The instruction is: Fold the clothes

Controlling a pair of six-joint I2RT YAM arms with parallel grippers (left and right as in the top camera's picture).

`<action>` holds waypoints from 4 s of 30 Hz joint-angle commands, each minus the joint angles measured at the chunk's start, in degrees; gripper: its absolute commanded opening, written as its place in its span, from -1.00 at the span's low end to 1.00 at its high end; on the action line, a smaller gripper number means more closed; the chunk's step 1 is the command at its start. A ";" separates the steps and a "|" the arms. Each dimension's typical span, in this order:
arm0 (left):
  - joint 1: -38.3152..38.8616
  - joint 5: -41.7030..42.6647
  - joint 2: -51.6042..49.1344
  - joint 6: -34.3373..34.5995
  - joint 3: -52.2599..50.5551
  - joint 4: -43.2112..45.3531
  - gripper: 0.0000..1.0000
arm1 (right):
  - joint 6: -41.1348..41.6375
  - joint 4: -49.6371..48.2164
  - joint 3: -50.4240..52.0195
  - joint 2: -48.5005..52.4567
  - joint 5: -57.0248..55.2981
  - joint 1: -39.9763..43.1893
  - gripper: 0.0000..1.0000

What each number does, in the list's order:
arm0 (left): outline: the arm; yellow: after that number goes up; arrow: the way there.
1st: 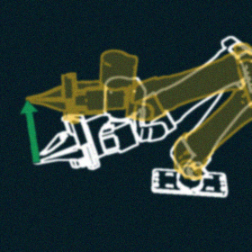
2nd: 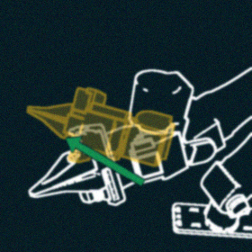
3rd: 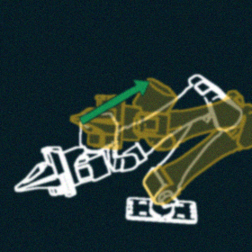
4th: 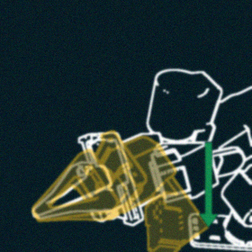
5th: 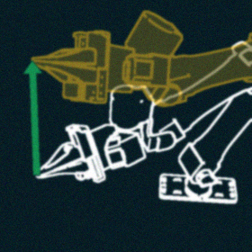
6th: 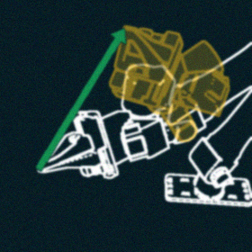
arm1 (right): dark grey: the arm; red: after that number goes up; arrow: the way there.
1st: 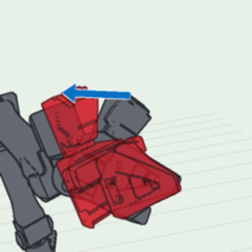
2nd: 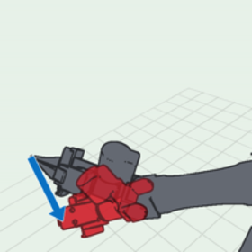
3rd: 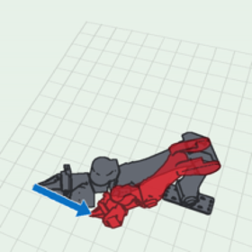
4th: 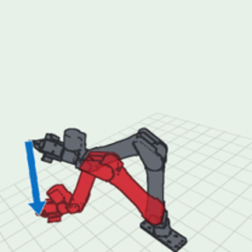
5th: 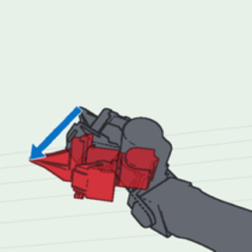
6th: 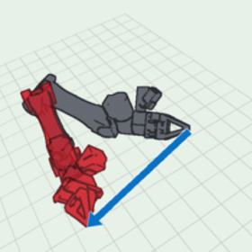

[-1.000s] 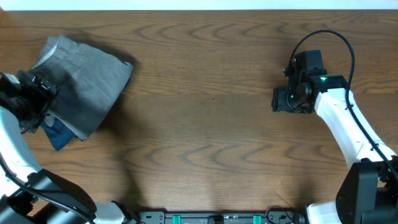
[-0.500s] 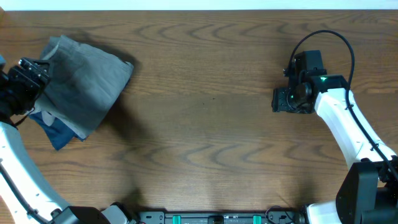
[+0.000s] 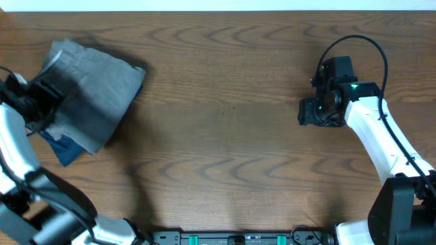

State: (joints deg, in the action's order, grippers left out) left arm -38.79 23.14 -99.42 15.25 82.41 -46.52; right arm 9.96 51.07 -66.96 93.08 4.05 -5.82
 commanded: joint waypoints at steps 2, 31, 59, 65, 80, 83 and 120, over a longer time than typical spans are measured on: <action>-0.63 -4.33 -7.76 1.68 -0.87 -0.37 0.40 | -0.83 0.59 -0.48 -0.96 -0.17 0.20 0.29; 35.26 -1.77 15.21 -10.99 3.32 -7.50 0.96 | 1.14 -2.71 -3.08 -0.96 12.35 4.42 0.98; 42.14 -13.35 76.94 -10.29 -30.88 -7.74 0.96 | 1.14 -7.65 26.82 -71.12 -1.05 13.57 0.98; 42.14 -13.35 87.41 -10.29 -30.91 -13.09 0.96 | 1.14 2.29 26.93 -84.08 -1.05 13.57 0.99; 42.14 -13.33 89.07 -10.27 -30.93 -21.84 0.96 | 1.31 13.07 27.10 -86.60 -1.05 13.57 0.98; 42.14 -13.33 89.07 -10.27 -30.93 -21.84 0.96 | 1.31 13.07 27.10 -86.60 -1.05 13.57 0.98; 42.14 -13.33 89.07 -10.27 -30.93 -21.84 0.96 | -21.81 -47.71 66.62 -92.70 6.49 4.15 0.99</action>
State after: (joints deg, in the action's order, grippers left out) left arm 3.22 10.09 -10.50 4.64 51.72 -68.38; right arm -11.03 3.18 -0.51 0.69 10.59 -1.04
